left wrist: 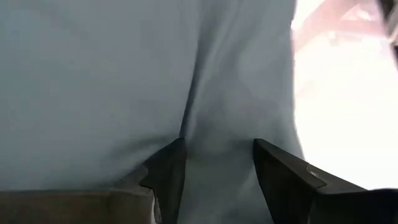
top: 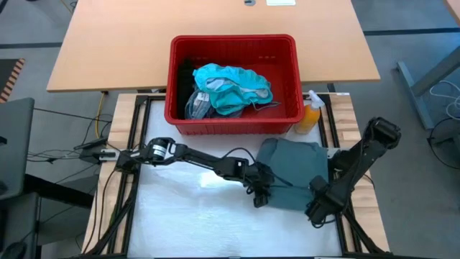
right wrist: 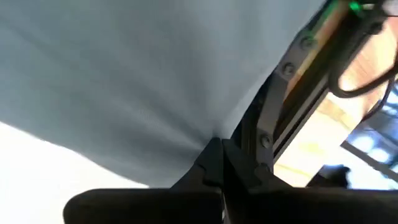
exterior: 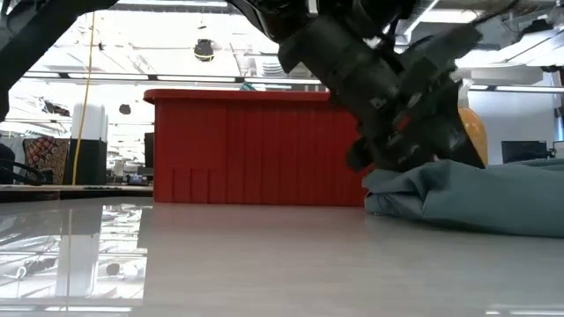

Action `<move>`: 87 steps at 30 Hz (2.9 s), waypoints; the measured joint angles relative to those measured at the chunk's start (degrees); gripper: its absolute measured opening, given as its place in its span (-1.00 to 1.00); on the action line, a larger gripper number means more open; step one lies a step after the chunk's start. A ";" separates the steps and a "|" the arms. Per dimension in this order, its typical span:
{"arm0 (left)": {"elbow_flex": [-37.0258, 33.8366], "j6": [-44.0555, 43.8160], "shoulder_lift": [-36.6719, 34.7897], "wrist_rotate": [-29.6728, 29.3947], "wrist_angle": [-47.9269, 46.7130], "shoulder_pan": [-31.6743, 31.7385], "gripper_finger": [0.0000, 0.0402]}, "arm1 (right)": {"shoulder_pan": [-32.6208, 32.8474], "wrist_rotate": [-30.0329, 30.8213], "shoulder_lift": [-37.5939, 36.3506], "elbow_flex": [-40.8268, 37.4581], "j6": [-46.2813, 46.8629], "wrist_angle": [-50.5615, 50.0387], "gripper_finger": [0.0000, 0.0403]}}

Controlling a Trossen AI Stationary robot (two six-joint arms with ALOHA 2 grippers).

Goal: Fold Laundry from Bin
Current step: Move the light blue pants to the right, then remove the sky blue shorts from the red laundry bin

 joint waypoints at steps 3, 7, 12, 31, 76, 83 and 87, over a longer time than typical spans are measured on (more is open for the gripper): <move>-0.03 0.35 -2.07 0.57 -0.11 0.40 -0.12 | -0.44 5.82 -2.54 3.72 4.75 -5.94 -0.92; -0.03 2.34 -7.37 1.83 -1.81 1.79 -0.12 | -1.41 13.94 -4.78 8.84 9.68 -15.89 -0.92; -0.03 7.17 -17.64 -2.21 -11.13 2.25 -0.12 | -6.06 18.27 -5.15 5.91 8.43 -15.30 -0.92; -10.03 4.51 -47.50 -34.76 -35.65 -16.27 -0.14 | -30.36 31.88 -3.83 -9.21 -12.84 18.16 -0.92; -64.12 -10.48 -68.98 -37.41 14.01 -16.20 -0.31 | -65.37 33.16 -3.85 15.14 -92.12 66.51 -0.58; -64.12 -13.92 -68.98 -39.19 13.91 -7.42 -0.31 | -83.03 13.61 0.35 15.23 -97.57 66.48 -0.08; -64.12 -18.41 -68.98 -39.45 14.22 -1.17 -0.31 | -87.36 5.14 6.76 15.03 -103.81 69.04 0.21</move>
